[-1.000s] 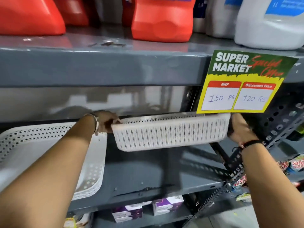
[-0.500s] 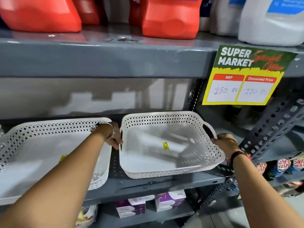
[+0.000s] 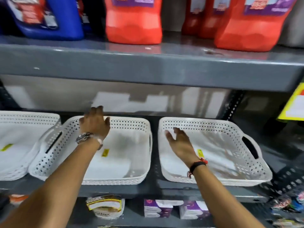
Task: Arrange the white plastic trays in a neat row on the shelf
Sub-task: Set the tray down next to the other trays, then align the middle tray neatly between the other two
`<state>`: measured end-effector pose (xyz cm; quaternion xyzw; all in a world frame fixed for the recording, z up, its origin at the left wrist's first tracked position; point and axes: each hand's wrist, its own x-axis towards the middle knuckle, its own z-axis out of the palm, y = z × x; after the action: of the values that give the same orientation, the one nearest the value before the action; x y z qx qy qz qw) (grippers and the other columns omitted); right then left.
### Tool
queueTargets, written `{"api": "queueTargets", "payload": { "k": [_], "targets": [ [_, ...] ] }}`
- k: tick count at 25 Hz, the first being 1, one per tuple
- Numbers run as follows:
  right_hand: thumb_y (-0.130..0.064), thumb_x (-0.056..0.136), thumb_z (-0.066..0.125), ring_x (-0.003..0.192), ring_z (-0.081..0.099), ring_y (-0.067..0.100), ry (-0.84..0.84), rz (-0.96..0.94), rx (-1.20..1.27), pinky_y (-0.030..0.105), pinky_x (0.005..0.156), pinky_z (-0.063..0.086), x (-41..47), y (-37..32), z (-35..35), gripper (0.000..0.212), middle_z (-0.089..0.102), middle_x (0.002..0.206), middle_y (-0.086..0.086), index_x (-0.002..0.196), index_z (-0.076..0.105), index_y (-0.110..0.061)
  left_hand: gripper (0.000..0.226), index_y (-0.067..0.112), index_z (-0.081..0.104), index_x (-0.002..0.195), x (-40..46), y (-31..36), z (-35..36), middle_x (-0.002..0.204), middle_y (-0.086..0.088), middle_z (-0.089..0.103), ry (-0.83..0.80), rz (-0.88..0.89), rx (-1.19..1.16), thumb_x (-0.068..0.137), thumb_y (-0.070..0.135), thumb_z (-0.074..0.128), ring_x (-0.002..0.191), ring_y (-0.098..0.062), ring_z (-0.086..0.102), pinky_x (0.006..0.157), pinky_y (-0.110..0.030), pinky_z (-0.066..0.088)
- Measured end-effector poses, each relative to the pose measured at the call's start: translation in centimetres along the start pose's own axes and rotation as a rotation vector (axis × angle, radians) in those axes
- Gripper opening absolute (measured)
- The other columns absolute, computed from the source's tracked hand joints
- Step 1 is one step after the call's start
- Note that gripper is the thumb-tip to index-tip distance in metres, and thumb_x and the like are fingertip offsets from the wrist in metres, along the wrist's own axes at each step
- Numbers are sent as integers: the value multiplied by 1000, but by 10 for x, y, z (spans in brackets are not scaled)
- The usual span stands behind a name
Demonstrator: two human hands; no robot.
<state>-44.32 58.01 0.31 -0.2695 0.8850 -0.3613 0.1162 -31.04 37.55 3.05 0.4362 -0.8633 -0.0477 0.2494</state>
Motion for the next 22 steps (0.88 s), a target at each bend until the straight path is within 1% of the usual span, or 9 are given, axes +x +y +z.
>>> {"api": "queueTargets", "payload": {
  "k": [1, 3, 5, 7, 10, 13, 16, 20, 22],
  "targets": [
    [-46, 92, 40, 142, 24, 23, -83, 22, 16, 31, 117, 20, 1, -12, 18, 69, 28, 153, 12, 145, 22, -5, 51, 3, 44, 132, 0, -30, -4, 132, -26, 49, 11, -60, 15, 86, 21, 57, 120, -42, 46, 100, -49, 36],
    [-52, 89, 42, 144, 19, 24, -140, 53, -6, 36, 118, 20, 5, -23, 43, 79, 17, 157, 9, 148, 10, -10, 65, 6, 33, 141, 0, -85, -7, 144, -22, 36, -62, -178, 76, 84, 27, 58, 132, -38, 34, 110, -48, 24],
    [-47, 89, 45, 140, 29, 29, -124, 72, -27, 41, 114, 31, 9, -28, 59, 79, 19, 156, 9, 149, 6, -14, 73, 8, 21, 146, 2, -140, -3, 154, -18, 20, -202, -279, 186, 86, 36, 53, 140, -34, 20, 114, -48, 15],
    [-37, 92, 43, 131, 42, 34, -62, 107, -1, 46, 106, 41, 7, -36, 74, 70, 26, 154, 10, 149, 8, -16, 73, 8, 17, 148, 6, -180, 1, 156, -17, 14, -311, -327, 243, 88, 37, 48, 142, -34, 16, 115, -51, 18],
    [-23, 97, 35, 129, 45, 33, 49, 146, -19, 39, 107, 39, 4, -46, 90, 56, 32, 151, 12, 148, 14, -12, 63, 7, 16, 147, 22, -200, 10, 147, -22, 33, -452, -356, 42, 93, 24, 44, 132, -40, 38, 108, -52, 35],
    [-18, 98, 33, 134, 39, 30, 88, 148, -65, 35, 110, 32, 2, -49, 95, 50, 36, 150, 12, 146, 20, -11, 51, 7, 26, 143, 32, -197, 12, 133, -25, 51, -477, -306, -14, 99, 30, 35, 120, -42, 52, 99, -49, 43],
    [-16, 98, 31, 131, 43, 31, 120, 141, -130, 37, 107, 37, 1, -48, 101, 48, 40, 147, 14, 146, 24, -13, 51, 8, 29, 140, 39, -199, 11, 132, -23, 53, -511, -220, -25, 99, 36, 25, 120, -40, 53, 96, -44, 44],
    [-2, 96, 30, 132, 40, 32, 143, 154, -262, 38, 105, 37, 6, -51, 108, 52, 36, 148, 16, 146, 19, -8, 40, 1, 34, 132, 48, -197, 17, 131, -27, 51, -497, -155, -149, 101, 21, 21, 119, -41, 52, 95, -45, 43],
    [1, 94, 30, 131, 40, 33, 154, 155, -288, 39, 105, 38, 13, -53, 109, 54, 35, 148, 18, 146, 19, -7, 36, -1, 36, 128, 55, -194, 23, 124, -30, 55, -455, -119, -156, 100, 15, 21, 112, -43, 56, 89, -46, 45]
  ]
}}
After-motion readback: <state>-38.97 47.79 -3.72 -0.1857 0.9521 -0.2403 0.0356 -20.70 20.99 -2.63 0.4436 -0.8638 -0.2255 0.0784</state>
